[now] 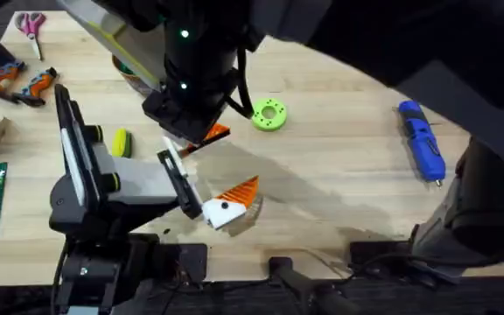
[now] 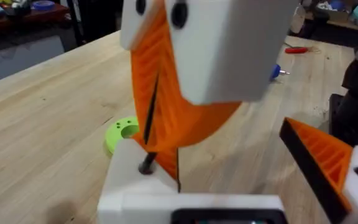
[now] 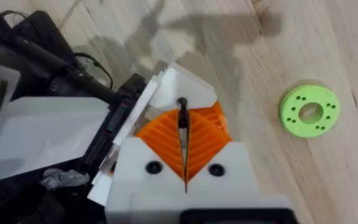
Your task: Pick up the gripper from the table and insert it into the empty holder that is missing its gripper. Then pick up a screw, insert it into the mounting hole, and use the screwdriver to tighten it. Finally, clean up the table by picking up the vegetable and placing it into the bucket.
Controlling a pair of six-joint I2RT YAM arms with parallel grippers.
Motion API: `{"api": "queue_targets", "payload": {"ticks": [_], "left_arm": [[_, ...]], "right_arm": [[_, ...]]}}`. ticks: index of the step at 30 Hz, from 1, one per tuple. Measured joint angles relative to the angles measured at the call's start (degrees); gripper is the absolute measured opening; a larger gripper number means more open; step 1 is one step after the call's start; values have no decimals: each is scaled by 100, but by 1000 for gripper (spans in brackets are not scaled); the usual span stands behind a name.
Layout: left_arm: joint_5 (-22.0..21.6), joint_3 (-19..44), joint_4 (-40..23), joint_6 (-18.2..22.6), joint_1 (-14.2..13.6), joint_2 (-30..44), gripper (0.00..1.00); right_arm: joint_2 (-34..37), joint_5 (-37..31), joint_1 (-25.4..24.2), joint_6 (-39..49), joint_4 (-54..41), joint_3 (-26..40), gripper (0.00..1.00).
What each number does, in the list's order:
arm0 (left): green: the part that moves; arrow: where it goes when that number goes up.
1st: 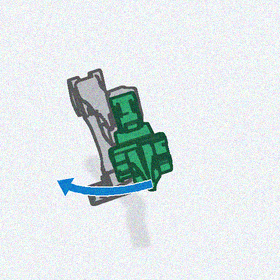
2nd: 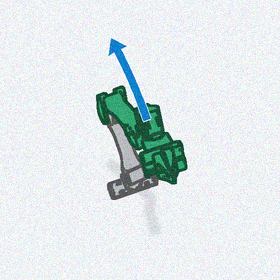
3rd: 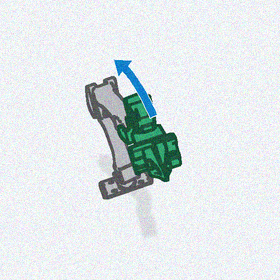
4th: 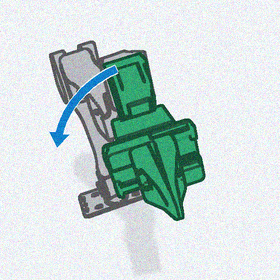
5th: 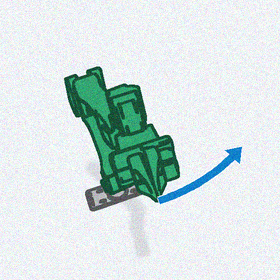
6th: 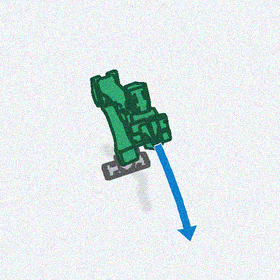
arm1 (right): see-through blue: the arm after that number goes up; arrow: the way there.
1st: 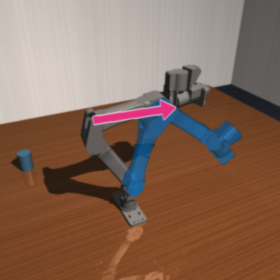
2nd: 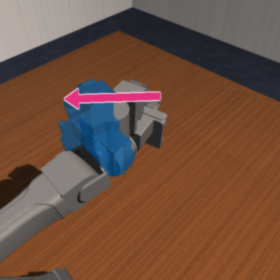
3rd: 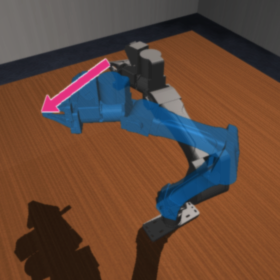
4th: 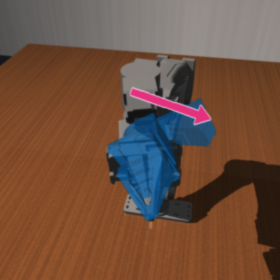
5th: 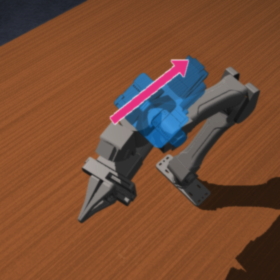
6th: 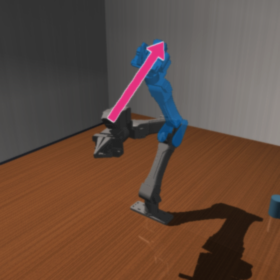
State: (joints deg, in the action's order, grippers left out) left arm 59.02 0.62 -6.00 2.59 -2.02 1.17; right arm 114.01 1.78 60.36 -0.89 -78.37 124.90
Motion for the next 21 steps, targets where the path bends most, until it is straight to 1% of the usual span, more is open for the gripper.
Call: {"api": "queue_targets", "payload": {"ticks": [21], "left_arm": [[12, 0, 0, -2, 2, 0, 986]], "right_arm": [[-1, 0, 0, 0, 203, 0, 6]]}}
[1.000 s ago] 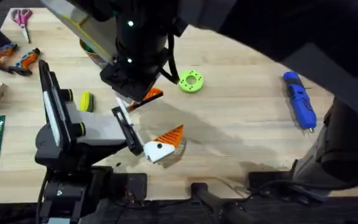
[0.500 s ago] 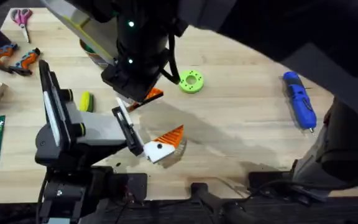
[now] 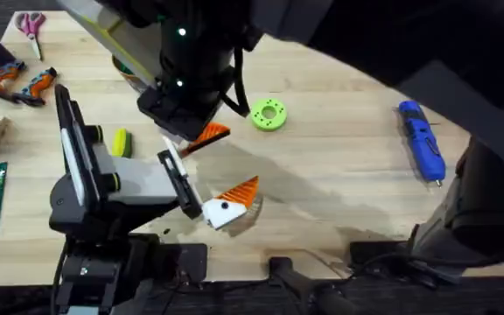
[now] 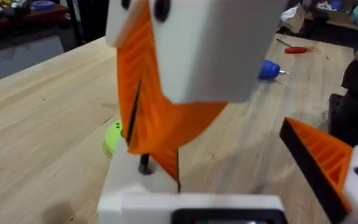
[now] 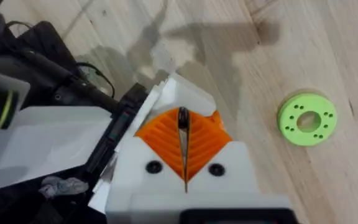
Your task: Pick up the gripper from the table and insert it into the empty holder that is missing its gripper. Then pick up a screw, insert it into the mounting hole, and use the screwdriver to tighten it. Finally, clean up the table by picking up the vegetable and placing it into the bucket.
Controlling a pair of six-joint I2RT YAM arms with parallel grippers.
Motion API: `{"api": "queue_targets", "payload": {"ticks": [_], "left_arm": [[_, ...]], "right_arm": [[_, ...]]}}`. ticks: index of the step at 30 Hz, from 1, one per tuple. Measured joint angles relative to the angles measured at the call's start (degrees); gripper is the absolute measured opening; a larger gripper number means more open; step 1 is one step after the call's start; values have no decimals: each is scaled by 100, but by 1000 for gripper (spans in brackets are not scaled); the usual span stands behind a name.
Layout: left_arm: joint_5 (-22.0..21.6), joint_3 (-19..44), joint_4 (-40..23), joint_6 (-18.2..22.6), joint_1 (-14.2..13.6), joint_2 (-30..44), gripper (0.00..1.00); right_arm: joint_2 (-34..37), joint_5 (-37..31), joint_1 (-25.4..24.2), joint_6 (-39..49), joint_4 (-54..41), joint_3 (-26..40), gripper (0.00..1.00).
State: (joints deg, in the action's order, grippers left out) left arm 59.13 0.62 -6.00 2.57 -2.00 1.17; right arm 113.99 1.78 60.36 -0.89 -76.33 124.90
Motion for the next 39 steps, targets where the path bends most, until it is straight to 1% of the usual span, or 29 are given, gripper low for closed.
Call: {"api": "queue_targets", "payload": {"ticks": [15, 33, 39], "left_arm": [[2, 0, 0, 17, -2, 0, 986], [4, 0, -2, 2, -2, 0, 986], [4, 0, 0, 26, -2, 0, 986]], "right_arm": [[23, -2, 63, 0, 162, 0, 6], [24, -2, 63, 0, 8, 23, 6], [66, -2, 66, 0, -167, 224, 6]]}}
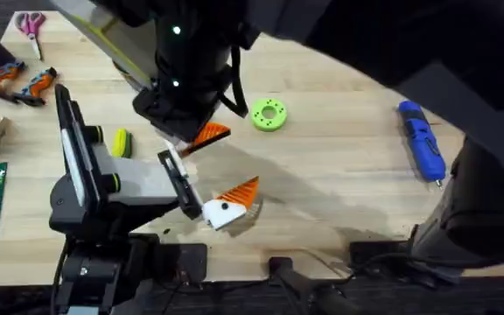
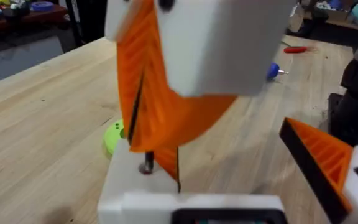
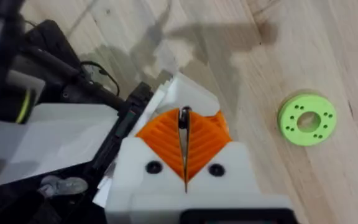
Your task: Pick up the gripper from the table and insert it into the empty holder that is missing its gripper. Then pick up a screw, insert it into the mounting hole, and use the screwdriver to tighten it. Finally, clean up the table by picking up the vegetable and placing it into the bucket.
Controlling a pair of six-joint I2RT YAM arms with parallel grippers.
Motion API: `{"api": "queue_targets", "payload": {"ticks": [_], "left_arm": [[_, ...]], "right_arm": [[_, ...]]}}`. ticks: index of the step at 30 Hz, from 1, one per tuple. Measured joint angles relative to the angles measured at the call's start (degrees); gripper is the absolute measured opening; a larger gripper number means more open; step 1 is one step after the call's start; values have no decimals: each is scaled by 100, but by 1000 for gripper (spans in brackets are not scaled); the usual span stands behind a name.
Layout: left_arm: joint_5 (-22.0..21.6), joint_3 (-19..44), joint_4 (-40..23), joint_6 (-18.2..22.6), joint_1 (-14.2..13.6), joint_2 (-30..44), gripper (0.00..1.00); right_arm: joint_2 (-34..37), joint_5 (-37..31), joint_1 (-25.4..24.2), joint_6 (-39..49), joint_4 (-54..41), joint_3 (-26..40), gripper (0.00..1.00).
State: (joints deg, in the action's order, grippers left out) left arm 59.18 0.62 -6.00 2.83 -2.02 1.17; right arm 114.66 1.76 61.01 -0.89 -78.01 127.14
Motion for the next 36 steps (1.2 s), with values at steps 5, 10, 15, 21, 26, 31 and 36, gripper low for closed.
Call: {"api": "queue_targets", "payload": {"ticks": [5, 10, 15, 21, 26, 31, 36], "left_arm": [[0, 0, 0, 6, 0, 0, 986], [0, 0, 0, 15, 0, 0, 986], [0, 0, 0, 15, 0, 0, 986], [0, 0, 0, 15, 0, 0, 986], [0, 0, 0, 15, 0, 0, 986], [2, 0, -2, -4, 0, 0, 986], [4, 0, -2, -2, 0, 0, 986]], "right_arm": [[6, 0, 0, 0, -40, 135, 6], [7, 0, 0, 0, -55, 137, 6], [8, 0, 0, 0, -126, 137, 6], [10, 0, 0, 0, -126, 137, 6], [76, 0, 0, 0, -119, 139, 6], [161, -2, -2, 0, -6, 139, 6], [161, -2, -3, 0, -1, 139, 5]]}}
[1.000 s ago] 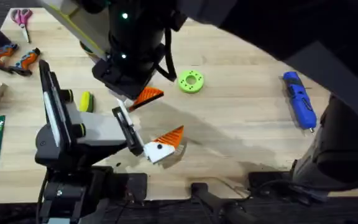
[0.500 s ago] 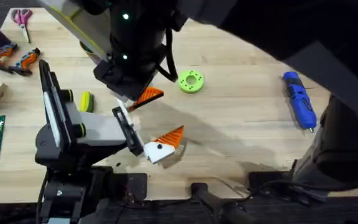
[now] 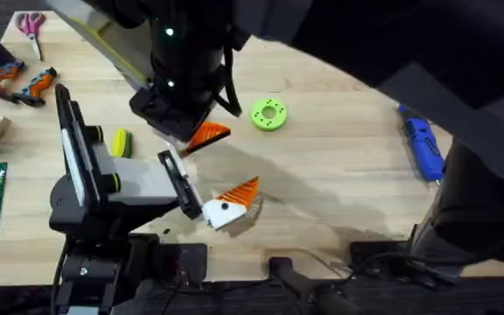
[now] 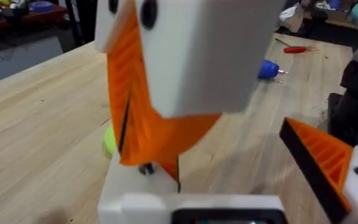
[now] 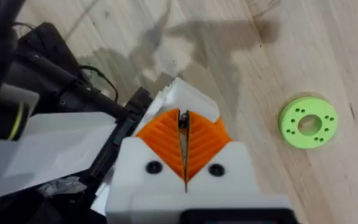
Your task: Pick up the gripper from the table and insert it into the empty holder that is missing its gripper. Then pick up a screw, insert it into the mounting hole, and use the screwdriver to tighten it. Finally, clean up the table by picking up the vegetable and placing it into the bucket.
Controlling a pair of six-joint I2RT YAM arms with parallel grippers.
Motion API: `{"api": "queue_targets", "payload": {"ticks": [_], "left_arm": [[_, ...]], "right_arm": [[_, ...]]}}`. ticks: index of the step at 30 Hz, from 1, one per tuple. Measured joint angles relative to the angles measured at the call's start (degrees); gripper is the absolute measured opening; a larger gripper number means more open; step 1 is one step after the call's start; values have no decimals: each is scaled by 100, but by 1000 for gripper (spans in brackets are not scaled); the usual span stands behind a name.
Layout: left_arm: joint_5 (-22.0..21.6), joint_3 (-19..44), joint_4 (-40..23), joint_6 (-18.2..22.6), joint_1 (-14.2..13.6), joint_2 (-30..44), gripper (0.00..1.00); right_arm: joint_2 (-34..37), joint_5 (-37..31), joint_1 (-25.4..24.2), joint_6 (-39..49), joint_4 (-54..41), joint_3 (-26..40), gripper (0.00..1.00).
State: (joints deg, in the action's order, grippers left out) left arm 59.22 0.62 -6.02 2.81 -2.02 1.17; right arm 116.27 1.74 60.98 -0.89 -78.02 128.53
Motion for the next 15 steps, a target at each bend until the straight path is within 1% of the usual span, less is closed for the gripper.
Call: {"api": "queue_targets", "payload": {"ticks": [15], "left_arm": [[13, 0, -2, -4, 0, 0, 986]], "right_arm": [[0, -2, -4, 2, -199, 24, 6]]}}
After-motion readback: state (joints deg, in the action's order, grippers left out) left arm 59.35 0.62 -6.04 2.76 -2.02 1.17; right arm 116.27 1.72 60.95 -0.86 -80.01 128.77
